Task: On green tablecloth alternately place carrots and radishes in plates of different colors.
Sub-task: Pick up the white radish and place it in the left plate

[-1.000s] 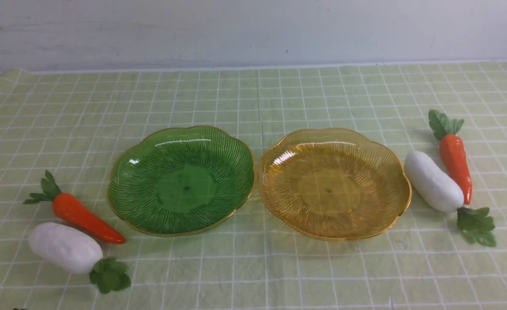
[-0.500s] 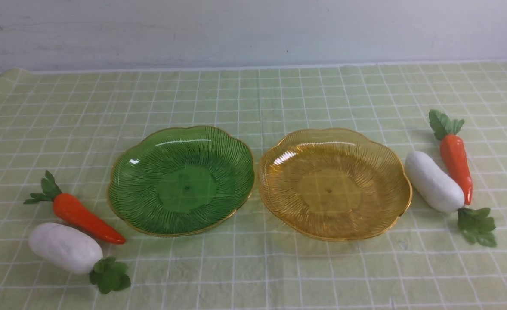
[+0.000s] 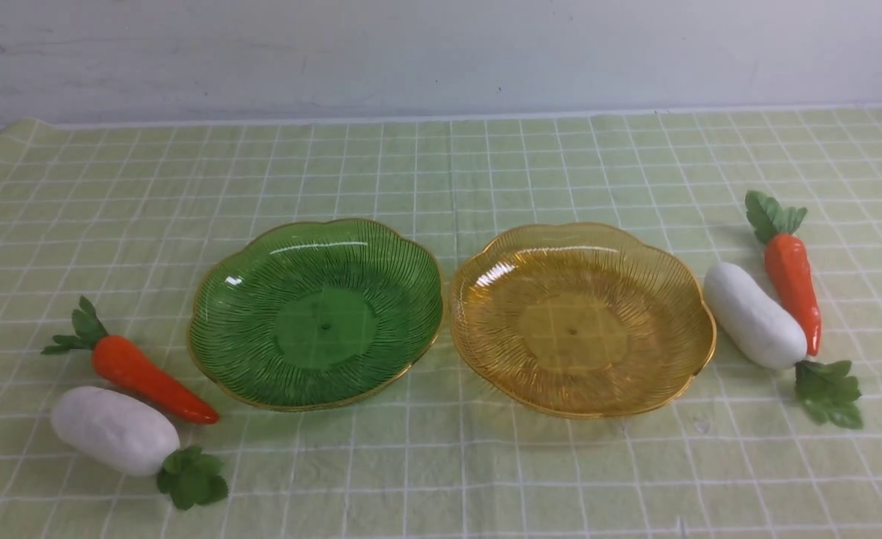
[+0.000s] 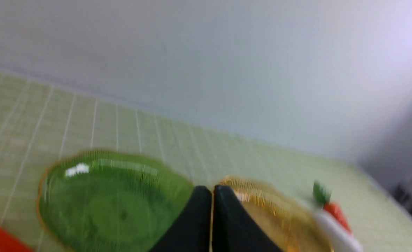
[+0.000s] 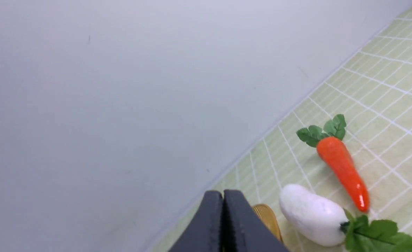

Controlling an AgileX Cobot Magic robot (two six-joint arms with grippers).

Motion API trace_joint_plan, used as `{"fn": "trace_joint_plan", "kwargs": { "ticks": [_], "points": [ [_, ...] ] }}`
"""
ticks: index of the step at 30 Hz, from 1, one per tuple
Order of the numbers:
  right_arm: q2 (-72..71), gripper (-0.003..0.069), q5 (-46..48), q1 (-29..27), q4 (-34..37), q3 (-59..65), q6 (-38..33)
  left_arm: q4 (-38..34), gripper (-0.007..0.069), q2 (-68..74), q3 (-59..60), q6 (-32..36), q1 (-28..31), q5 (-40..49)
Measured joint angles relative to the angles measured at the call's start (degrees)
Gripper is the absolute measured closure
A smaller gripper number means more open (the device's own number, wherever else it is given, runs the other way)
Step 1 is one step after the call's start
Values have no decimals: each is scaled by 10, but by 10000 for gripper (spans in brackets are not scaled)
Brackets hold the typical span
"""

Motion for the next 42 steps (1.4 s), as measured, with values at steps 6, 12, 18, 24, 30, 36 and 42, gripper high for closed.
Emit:
{"fn": "trace_joint_plan", "kwargs": {
  "ticks": [6,12,18,24,30,36,42],
  "points": [
    [0,673,-26,0,43,0,0,130,632,217,-115,-40,0,170],
    [0,673,-13,0,44,0,-14,227,628,360,-168,-124,15,209],
    [24,673,104,0,30,-69,-66,205,608,417,-177,-118,131,206],
    [203,673,319,0,-98,-240,-138,87,604,479,-181,-18,231,187],
    [354,673,459,0,-191,-351,-147,30,480,545,-181,50,233,167],
    [418,673,493,0,-205,-372,-147,9,197,610,-181,24,233,155],
    [423,673,499,0,-205,-372,-156,6,-45,667,-181,-10,233,137]
  ]
}}
